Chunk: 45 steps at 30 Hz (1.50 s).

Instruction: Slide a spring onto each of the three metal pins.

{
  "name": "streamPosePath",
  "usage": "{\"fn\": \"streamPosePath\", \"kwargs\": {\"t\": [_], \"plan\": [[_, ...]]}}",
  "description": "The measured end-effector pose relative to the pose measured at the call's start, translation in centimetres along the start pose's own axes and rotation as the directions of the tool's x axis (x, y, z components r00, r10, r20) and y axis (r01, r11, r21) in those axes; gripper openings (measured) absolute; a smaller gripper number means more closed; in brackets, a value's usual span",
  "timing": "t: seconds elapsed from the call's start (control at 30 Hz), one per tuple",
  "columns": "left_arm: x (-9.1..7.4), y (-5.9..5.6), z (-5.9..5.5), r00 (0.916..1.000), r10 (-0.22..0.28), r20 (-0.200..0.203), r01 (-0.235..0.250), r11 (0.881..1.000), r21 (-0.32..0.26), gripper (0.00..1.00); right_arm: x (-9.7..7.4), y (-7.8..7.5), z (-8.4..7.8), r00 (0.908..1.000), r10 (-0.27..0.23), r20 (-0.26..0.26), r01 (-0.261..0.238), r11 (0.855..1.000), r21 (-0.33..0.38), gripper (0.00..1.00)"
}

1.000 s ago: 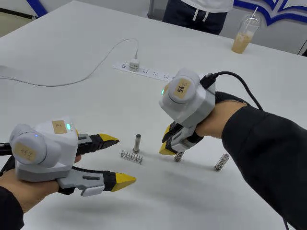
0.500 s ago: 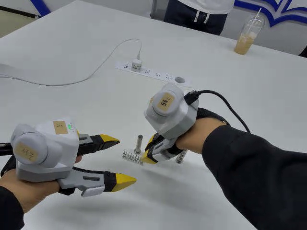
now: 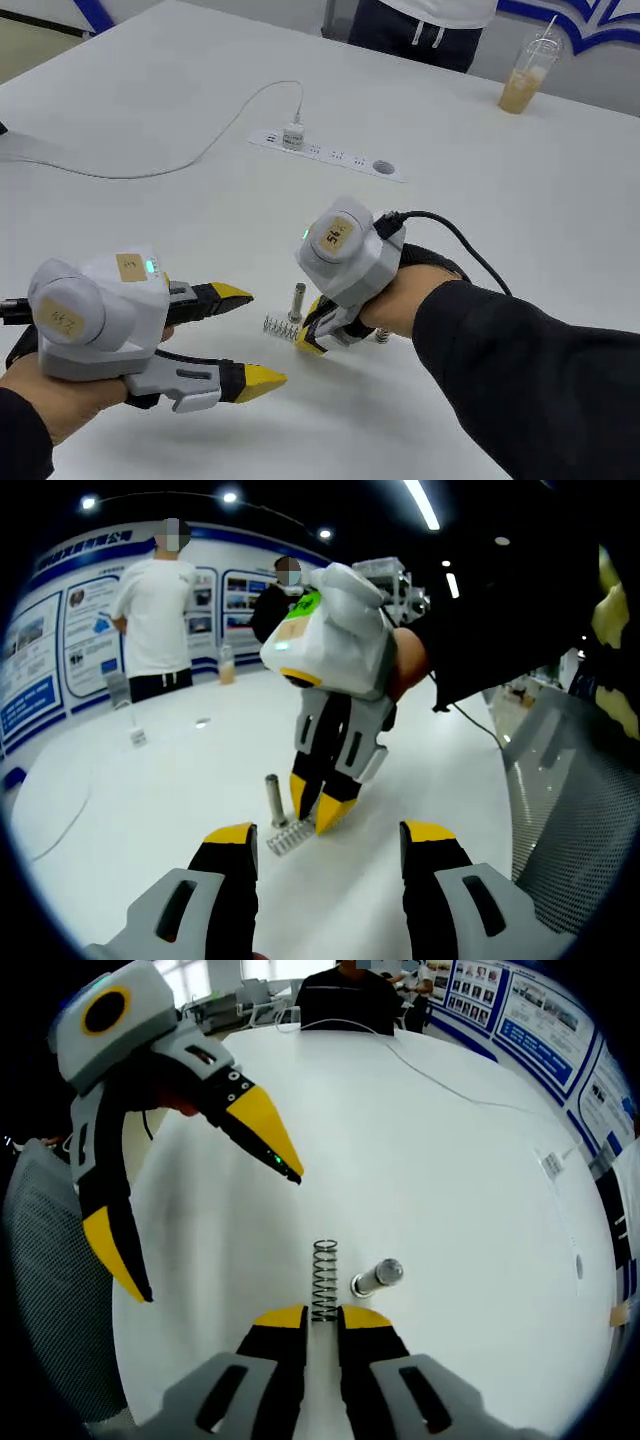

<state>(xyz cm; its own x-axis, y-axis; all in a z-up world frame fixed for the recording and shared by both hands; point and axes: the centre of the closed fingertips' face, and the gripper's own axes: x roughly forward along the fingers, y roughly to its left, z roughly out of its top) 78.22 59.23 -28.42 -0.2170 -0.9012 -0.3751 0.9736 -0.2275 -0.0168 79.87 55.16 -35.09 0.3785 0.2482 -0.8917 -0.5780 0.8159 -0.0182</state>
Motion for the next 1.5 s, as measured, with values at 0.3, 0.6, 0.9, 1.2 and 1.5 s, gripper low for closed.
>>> {"fn": "streamPosePath", "kwargs": {"t": [0.3, 0.6, 0.9, 1.2, 1.5], "plan": [[0.2, 0.1, -0.2, 1.0000, -0.004, -0.004, 0.004, 1.000, -0.001, 0.58, 0.0, 0.3, -0.3, 0.9998, 0.018, -0.012, -0.018, 1.000, 0.011, 0.12], [0.4, -0.4, -0.6, 0.9996, -0.019, -0.021, 0.019, 1.000, 0.013, 0.57, -2.1, 1.7, -0.4, 0.9991, 0.030, -0.029, -0.031, 0.999, -0.039, 0.12], [0.7, -1.4, -0.1, 0.9989, -0.044, -0.018, 0.045, 0.998, 0.043, 0.50, -5.0, 3.4, -0.1, 0.9978, 0.053, -0.040, -0.057, 0.991, -0.119, 0.12], [1.0, -2.1, 0.5, 0.9967, -0.079, -0.015, 0.081, 0.989, 0.121, 0.33, -6.3, 4.6, -0.3, 0.9961, 0.061, -0.063, -0.071, 0.983, -0.170, 0.12], [1.3, -3.0, 0.9, 0.9938, -0.109, -0.017, 0.111, 0.979, 0.169, 0.19, -7.1, 5.1, -0.4, 0.9952, 0.061, -0.077, -0.075, 0.978, -0.197, 0.12]]}}
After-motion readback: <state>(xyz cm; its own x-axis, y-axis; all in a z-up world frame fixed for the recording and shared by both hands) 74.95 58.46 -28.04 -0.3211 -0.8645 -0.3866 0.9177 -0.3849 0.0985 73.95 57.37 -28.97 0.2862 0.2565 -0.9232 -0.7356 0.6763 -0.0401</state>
